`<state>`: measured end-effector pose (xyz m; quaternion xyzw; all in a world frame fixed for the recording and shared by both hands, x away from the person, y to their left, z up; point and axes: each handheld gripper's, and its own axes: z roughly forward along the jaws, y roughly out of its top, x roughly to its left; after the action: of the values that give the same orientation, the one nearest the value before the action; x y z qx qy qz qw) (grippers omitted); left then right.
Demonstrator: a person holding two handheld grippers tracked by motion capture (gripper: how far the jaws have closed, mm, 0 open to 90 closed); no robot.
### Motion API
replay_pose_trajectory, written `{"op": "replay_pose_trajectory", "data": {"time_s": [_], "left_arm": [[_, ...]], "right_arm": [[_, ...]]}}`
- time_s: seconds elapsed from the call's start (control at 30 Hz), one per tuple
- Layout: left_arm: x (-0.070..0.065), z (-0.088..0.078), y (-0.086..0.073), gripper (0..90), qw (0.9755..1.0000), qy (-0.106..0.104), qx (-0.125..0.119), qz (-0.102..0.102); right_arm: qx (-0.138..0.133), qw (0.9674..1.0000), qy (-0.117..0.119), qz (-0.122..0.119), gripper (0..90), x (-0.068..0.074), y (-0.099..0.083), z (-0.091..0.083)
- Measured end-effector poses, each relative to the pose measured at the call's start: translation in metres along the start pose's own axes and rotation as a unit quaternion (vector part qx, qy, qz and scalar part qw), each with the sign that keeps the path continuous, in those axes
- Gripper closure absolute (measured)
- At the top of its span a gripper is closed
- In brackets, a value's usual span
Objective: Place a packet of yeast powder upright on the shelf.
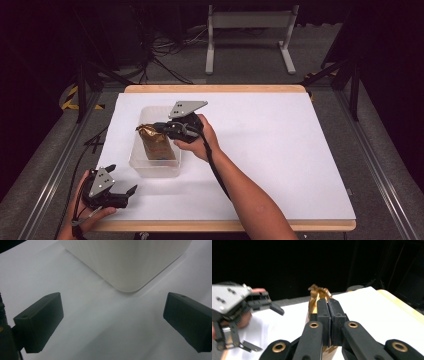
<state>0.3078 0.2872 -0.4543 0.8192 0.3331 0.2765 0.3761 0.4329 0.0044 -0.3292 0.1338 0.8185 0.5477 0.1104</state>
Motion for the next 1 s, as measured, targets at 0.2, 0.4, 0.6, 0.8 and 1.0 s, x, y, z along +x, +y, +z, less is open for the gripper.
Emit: {"op": "replay_pose_trajectory", "data": {"time_s": [0.2, 0.4, 0.6, 0.8, 1.0], "left_arm": [[0.0, 0.001, 0.0, 3.7, 1.0, -0.001, 0.0, 0.0], [0.0, 0.001, 0.0, 3.7, 1.0, -0.003, 0.001, -0.003], [0.0, 0.001, 0.0, 3.7, 1.0, -0.001, 0.002, 0.001], [0.0, 0.002, 0.0, 3.7, 1.0, -0.003, 0.003, 0.0], [0.0, 0.002, 0.001, 3.7, 1.0, -0.001, 0.002, -0.001]], "right_arm": [[0.002, 1.0, -0.003, 0.002, 88.3, -0.001, -0.007, -0.002], [0.002, 1.0, -0.008, 0.005, 88.2, -0.003, -0.011, -0.005], [0.007, 0.9998, -0.016, -0.003, 88.2, -0.002, -0.012, -0.007], [0.009, 0.9997, -0.02, -0.005, 88.0, -0.001, -0.013, -0.007], [0.018, 0.9994, -0.026, -0.017, 87.0, 0.001, -0.01, -0.007]]}}
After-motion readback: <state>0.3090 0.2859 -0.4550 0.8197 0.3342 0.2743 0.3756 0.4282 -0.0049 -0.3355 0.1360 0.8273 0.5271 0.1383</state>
